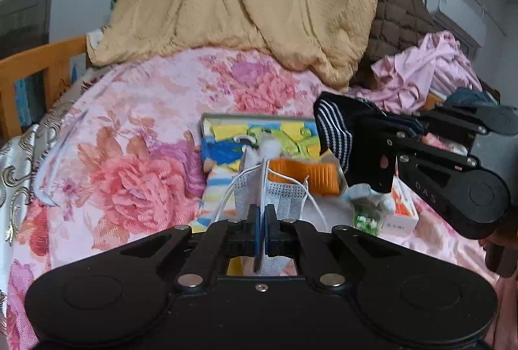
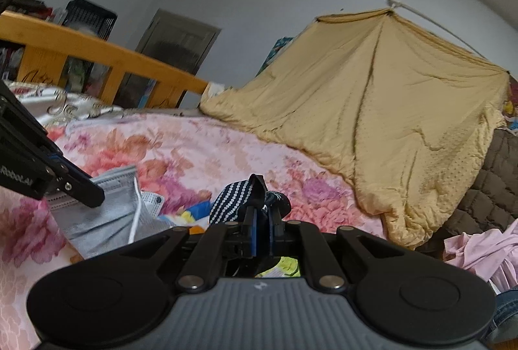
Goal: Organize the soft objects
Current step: 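Lift the mask and sock and carry both over the painted tray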
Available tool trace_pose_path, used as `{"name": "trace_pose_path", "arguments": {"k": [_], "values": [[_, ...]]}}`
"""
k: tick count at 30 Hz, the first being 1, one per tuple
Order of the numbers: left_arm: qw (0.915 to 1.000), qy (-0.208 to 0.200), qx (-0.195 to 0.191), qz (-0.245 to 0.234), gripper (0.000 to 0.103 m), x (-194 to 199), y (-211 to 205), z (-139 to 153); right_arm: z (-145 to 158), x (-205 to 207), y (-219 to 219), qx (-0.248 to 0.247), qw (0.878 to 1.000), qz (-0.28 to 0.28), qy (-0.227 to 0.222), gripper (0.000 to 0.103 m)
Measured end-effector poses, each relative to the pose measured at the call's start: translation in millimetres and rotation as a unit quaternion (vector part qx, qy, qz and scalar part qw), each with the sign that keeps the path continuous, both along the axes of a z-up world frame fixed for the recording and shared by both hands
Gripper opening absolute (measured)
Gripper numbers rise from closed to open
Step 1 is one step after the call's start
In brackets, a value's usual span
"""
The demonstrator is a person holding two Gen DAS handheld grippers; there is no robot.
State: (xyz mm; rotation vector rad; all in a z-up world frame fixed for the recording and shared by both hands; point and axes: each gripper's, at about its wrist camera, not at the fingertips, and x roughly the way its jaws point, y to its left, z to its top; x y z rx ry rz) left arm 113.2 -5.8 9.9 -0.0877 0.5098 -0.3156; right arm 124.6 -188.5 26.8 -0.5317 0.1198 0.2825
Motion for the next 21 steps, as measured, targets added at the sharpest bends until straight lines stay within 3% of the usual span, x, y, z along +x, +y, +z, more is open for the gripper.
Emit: {"name": "trace_pose_path", "arguments": {"k": [11,21], "values": [[0.9971,-0.067,-0.017,0.031,0.001,1.5,-2.9,39.3,14.0,12.2,-42.9,0.072,0.996,-0.042,-0.032,0.007],[0.9951,-0.085,-0.041,0.030,0.002,72.9,-51.6,58.0,12.8,66.9,-90.7,0.160,0.982,-0.098,0.005,0.007]]}}
